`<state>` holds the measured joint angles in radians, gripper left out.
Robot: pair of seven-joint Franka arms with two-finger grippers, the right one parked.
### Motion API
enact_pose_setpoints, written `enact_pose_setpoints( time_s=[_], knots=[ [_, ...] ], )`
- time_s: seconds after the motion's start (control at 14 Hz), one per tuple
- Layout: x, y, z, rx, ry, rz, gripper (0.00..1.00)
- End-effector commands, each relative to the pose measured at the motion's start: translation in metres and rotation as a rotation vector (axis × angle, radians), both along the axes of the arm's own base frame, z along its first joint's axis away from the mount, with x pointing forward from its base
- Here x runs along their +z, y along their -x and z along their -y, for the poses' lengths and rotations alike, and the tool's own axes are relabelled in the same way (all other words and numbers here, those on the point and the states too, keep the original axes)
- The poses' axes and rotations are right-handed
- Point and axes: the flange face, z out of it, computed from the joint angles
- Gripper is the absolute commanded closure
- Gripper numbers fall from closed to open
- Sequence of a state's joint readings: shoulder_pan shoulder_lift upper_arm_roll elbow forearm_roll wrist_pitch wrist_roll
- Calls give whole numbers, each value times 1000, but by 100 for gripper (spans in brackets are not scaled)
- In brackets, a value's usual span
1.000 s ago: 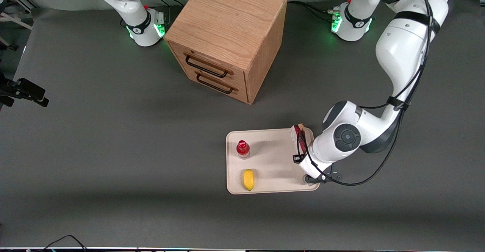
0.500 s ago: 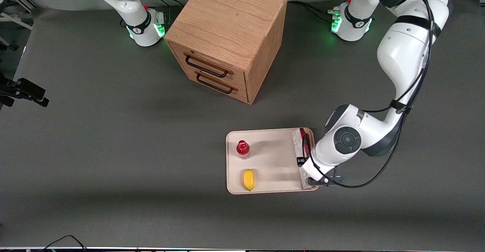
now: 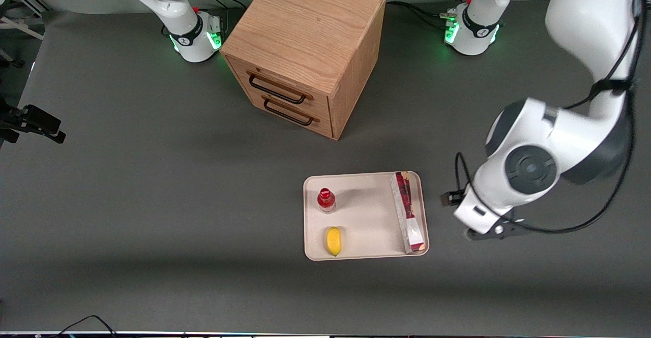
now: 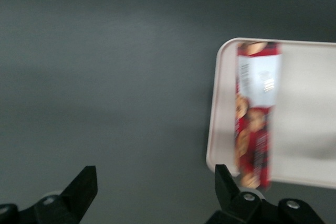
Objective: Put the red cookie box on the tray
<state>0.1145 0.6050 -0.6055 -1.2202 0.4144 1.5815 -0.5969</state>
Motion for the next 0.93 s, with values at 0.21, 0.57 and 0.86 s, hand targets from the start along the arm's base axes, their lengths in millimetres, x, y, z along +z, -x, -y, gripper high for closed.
enact_pose_setpoints(
  time_s=[0.21,0.57,0.86],
  knots=[
    [131,52,-82,-172,-25,-169,0],
    [203,125,-196,-310,123,-261,0],
    [195,191,-209,-337,99,-200,0]
  ],
)
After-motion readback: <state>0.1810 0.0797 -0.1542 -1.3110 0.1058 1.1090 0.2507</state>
